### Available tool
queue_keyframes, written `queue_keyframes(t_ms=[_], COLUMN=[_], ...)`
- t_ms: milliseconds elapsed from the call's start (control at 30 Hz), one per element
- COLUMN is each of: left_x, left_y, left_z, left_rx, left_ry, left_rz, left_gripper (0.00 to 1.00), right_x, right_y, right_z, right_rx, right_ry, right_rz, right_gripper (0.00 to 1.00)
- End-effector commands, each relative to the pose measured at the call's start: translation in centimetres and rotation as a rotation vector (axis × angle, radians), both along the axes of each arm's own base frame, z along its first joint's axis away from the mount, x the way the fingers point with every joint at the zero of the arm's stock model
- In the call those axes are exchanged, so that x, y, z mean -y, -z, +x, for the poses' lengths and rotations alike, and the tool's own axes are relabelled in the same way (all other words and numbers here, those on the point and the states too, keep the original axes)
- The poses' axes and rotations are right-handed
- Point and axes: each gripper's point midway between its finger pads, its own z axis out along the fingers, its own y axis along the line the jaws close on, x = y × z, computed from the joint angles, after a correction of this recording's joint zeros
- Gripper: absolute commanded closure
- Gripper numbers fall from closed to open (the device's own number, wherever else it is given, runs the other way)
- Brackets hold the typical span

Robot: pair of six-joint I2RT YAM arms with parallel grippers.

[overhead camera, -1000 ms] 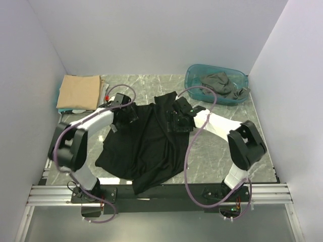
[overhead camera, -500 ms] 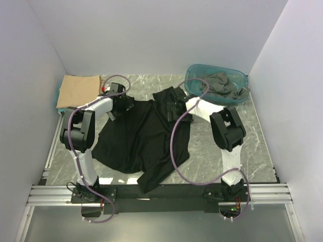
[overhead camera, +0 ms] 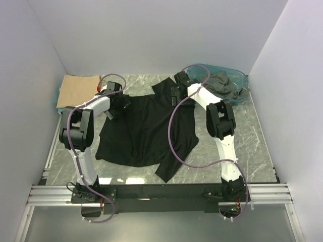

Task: Fold and stack the t-shirts
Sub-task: Flatten the tshirt out

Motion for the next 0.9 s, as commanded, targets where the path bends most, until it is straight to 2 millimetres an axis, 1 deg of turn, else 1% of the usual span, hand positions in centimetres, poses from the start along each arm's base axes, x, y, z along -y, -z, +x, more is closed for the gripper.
queue_keyframes(t_ms=[0,33,67,100,133,167,200,233,267,300,333,367,400,433,467,500,533,567,600,633,667,700,733,767,800,833,867], left_x=[-0.6,-0.4,-0.1,0.4,0.8,1.5,1.8,2.1,2.6,2.8,2.8,3.0,3.1,3.1,3.2,3.1,3.1,3.0,3.0,3.0,2.9,2.8,2.4,2.2,1.9,1.7,1.7], left_y=[1.0,-0.3,-1.3,-2.7,-3.6,-4.4,-5.8,-6.5,-6.5,-7.8,-7.2,-7.4,-8.5,-8.5,-7.2,-7.9,-7.6,-5.8,-6.1,-5.7,-4.0,-3.7,-2.3,-1.8,-1.1,-0.4,0.0], left_z=[-2.2,-1.9,-1.5,-1.4,-1.3,-1.5,-1.6,-1.8,-2.6,-3.0,-4.2,-4.8,-5.6,-6.3,-8.0,-8.9,-9.8,-11.7,-12.5,-13.1,-14.7,-15.2,-16.4,-16.8,-17.3,-17.9,-18.1], left_rx=[-0.095,-0.068,-0.042,-0.008,0.013,0.03,0.063,0.076,0.072,0.103,0.085,0.094,0.124,0.126,0.103,0.124,0.122,0.081,0.1,0.1,0.062,0.065,0.031,0.018,0.0,-0.023,-0.032], left_ry=[-0.006,0.003,0.015,0.029,0.041,0.063,0.072,0.08,0.091,0.092,0.094,0.1,0.1,0.1,0.105,0.099,0.099,0.098,0.092,0.091,0.092,0.089,0.08,0.072,0.062,0.058,0.057], left_rz=[0.02,0.017,0.018,0.022,0.025,0.03,0.03,0.034,0.038,0.032,0.029,0.018,-0.002,-0.016,-0.03,-0.047,-0.056,-0.061,-0.079,-0.092,-0.098,-0.105,-0.096,-0.092,-0.083,-0.08,-0.079], left_gripper=[0.01,0.0,0.01,0.01,0.01,0.01,0.01,0.01,0.0,0.01,0.01,0.01,0.0,0.01,0.01,0.0,0.01,0.0,0.01,0.01,0.0,0.01,0.01,0.01,0.01,0.01,0.0], right_x=[0.2,0.1,-0.1,-0.8,-1.1,-1.5,-1.6,-2.5,-2.9,-2.7,-3.2,-3.3,-3.0,-3.2,-4.2,-3.9,-4.2,-4.9,-5.1,-5.8,-6.1,-5.5,-5.2,-4.9,-4.3,-4.0,-3.9], right_y=[-2.7,-3.4,-5.2,-5.8,-6.5,-8.7,-8.6,-9.2,-11.3,-10.2,-10.3,-12.1,-10.0,-9.6,-11.0,-8.7,-8.1,-8.8,-6.7,-6.2,-5.8,-4.4,-3.7,-3.2,-2.2,-1.6,-1.2], right_z=[0.7,0.7,0.7,0.2,-0.1,-0.6,-1.5,-2.4,-3.3,-4.8,-6.0,-7.3,-9.4,-10.7,-12.7,-14.9,-16.2,-17.7,-19.8,-21.2,-22.4,-23.7,-24.2,-24.6,-25.2,-25.5,-25.7], right_rx=[0.029,0.043,0.074,0.084,0.099,0.139,0.135,0.145,0.182,0.157,0.158,0.192,0.155,0.147,0.168,0.123,0.107,0.118,0.068,0.038,0.021,-0.01,-0.024,-0.032,-0.049,-0.062,-0.07], right_ry=[-0.056,-0.063,-0.07,-0.088,-0.095,-0.105,-0.112,-0.131,-0.122,-0.116,-0.09,-0.082,-0.075,-0.052,-0.083,-0.087,-0.066,-0.082,-0.094,-0.104,-0.119,-0.11,-0.097,-0.089,-0.075,-0.066,-0.06], right_rz=[-0.049,-0.044,-0.031,-0.022,-0.016,0.0,-0.002,0.002,0.032,0.032,0.062,0.103,0.109,0.148,0.215,0.228,0.269,0.315,0.348,0.389,0.407,0.388,0.378,0.371,0.355,0.345,0.34], right_gripper=[0.13,0.13,0.13,0.13,0.13,0.13,0.13,0.13,0.13,0.13,0.13,0.13,0.13,0.13,0.12,0.12,0.12,0.12,0.12,0.12,0.12,0.11,0.11,0.11,0.11,0.11,0.11])
